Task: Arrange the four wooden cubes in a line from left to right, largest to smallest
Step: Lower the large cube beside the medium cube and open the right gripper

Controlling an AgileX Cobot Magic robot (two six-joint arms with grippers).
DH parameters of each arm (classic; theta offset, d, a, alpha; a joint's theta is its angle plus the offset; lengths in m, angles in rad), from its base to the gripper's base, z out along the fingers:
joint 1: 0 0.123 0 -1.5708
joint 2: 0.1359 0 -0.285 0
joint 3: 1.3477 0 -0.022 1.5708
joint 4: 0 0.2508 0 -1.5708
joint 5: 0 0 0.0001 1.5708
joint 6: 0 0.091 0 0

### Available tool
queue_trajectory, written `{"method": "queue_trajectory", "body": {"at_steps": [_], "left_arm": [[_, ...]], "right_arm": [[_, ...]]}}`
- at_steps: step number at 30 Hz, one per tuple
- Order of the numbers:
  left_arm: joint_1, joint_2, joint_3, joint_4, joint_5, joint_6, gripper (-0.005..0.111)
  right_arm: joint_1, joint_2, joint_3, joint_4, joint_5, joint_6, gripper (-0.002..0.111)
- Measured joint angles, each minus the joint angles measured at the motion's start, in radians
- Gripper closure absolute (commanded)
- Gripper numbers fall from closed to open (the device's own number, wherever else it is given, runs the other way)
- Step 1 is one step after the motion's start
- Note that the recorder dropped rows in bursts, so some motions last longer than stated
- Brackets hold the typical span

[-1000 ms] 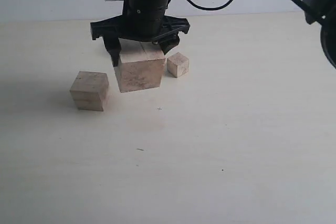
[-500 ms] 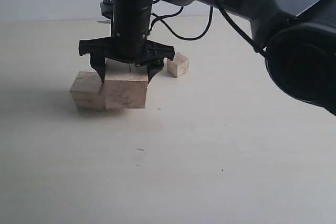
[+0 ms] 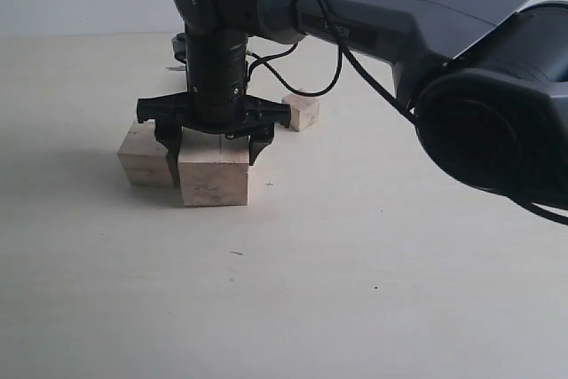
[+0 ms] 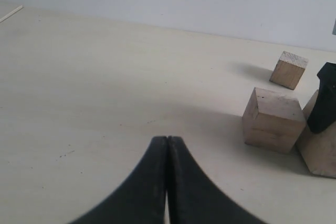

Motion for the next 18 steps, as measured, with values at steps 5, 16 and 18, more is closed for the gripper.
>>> {"method": "queue_trajectory", "body": {"at_steps": [5,16,18], "left_arm": [[0.0,0.0,0.0,0.0,0.0,0.0,0.107],[0.0,0.0,0.0,0.0,0.0,0.0,0.107],[0.0,0.0,0.0,0.0,0.0,0.0,0.107]], "right_arm": [[0.0,0.001,-0.002,-0.004,0.0,0.033,0.092],[0.0,0.001,-0.002,-0.004,0.0,0.047,0.023],[0.0,0.002,-0.002,-0.004,0.0,0.047,0.016]]}}
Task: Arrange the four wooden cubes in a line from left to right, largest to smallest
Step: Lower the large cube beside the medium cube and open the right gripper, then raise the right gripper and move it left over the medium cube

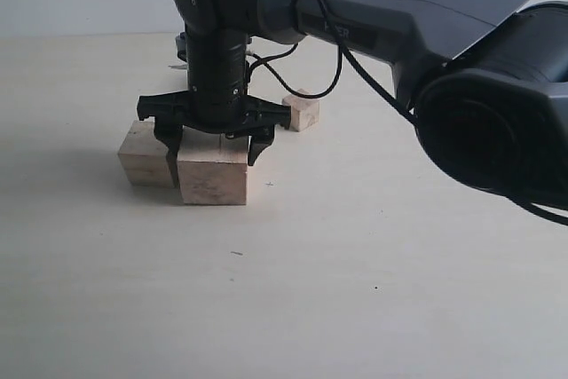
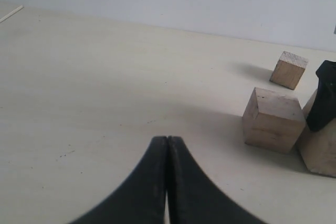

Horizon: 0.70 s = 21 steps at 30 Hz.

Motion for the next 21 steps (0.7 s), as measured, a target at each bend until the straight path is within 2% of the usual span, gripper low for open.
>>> {"method": "queue_trajectory", "body": {"at_steps": [4,15,21], "left_arm": [[0.0,0.0,0.0,0.0,0.0,0.0,0.107],[0.0,0.0,0.0,0.0,0.0,0.0,0.107],[0.0,0.0,0.0,0.0,0.0,0.0,0.107]], "right_arm": [[0.0,0.01,0.0,0.0,0.0,-0.01,0.01],[0.0,-0.041,0.0,0.0,-0.002,-0.021,0.01],[0.0,-0.121,-0.059,0.0,0.0,-0.027,0.011]]}}
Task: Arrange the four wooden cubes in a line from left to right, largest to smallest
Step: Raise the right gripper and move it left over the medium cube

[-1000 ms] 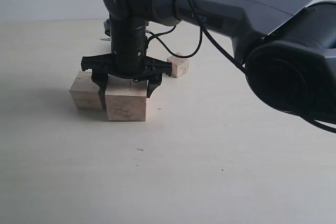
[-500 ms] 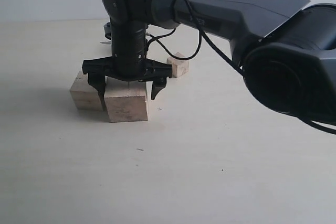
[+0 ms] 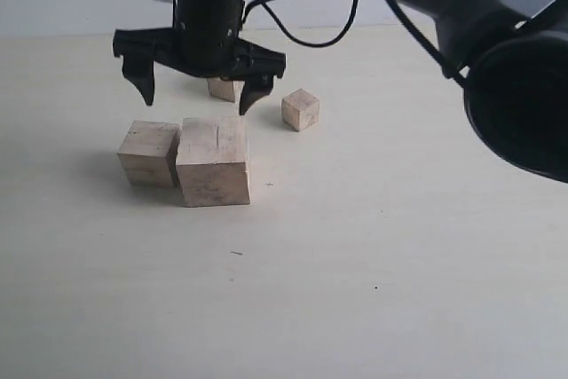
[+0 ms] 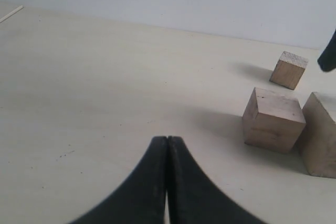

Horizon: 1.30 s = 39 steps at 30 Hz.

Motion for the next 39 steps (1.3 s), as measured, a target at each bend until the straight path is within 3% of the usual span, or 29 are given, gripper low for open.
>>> {"method": "queue_trajectory", "body": {"at_steps": [17,23,31,39], "left_arm": [[0.0,0.0,0.0,0.0,0.0,0.0,0.107],[0.0,0.0,0.0,0.0,0.0,0.0,0.107],[0.0,0.0,0.0,0.0,0.0,0.0,0.107],[0.0,0.0,0.0,0.0,0.0,0.0,0.107]], "right_arm": [[0.006,0.022,-0.108,0.273,-0.064,-0.145,0.016],[0.015,0.028,-0.108,0.319,-0.071,-0.543,0.016],[-0.047,0.003,-0.108,0.317,-0.013,-0.931,0.016],[-0.078,0.031,-0.108,0.329,-0.096,-1.301,0.016]]}}
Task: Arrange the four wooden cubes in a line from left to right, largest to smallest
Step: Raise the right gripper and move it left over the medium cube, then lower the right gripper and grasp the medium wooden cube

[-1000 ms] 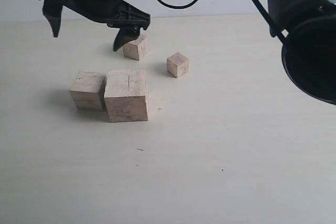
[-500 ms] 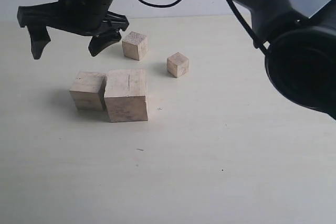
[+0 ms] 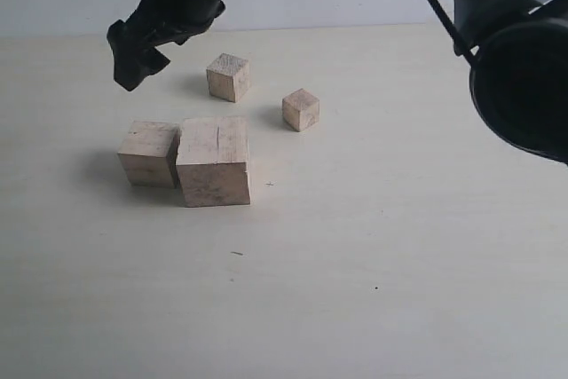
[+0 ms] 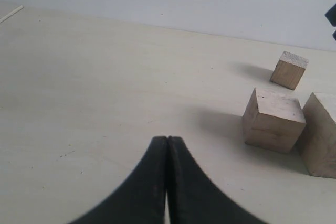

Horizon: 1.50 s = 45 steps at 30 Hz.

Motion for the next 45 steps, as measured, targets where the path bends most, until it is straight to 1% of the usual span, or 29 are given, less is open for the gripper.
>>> {"method": "queue_trajectory", "body": {"at_steps": [7,14,20,27,37,39,41,42,45], "left_arm": [[0.0,0.0,0.0,0.0,0.0,0.0,0.107],[0.0,0.0,0.0,0.0,0.0,0.0,0.107],[0.0,0.0,0.0,0.0,0.0,0.0,0.107],[0.0,0.0,0.0,0.0,0.0,0.0,0.107],[0.0,0.0,0.0,0.0,0.0,0.0,0.107],[0.0,0.0,0.0,0.0,0.0,0.0,0.107],[0.0,0.0,0.0,0.0,0.0,0.0,0.107],[0.0,0.0,0.0,0.0,0.0,0.0,0.107],[0.0,0.0,0.0,0.0,0.0,0.0,0.107]], "right_arm": [[0.0,0.078,0.0,0.078,-0.099,-0.209,0.016],[0.0,0.164,0.0,0.119,-0.126,-0.27,0.016],[0.007,0.184,0.0,0.161,-0.126,-0.346,0.016],[0.02,0.191,0.0,0.169,-0.132,-0.376,0.016],[0.022,0.23,0.0,0.109,-0.132,-0.368,0.017],[0.026,0.239,0.0,0.105,-0.132,-0.367,0.021],[0.034,0.242,0.0,0.101,-0.132,-0.367,0.032],[0.036,0.242,0.0,0.101,-0.132,-0.365,0.041],[0.044,0.242,0.0,0.1,-0.134,-0.365,0.071]]}}
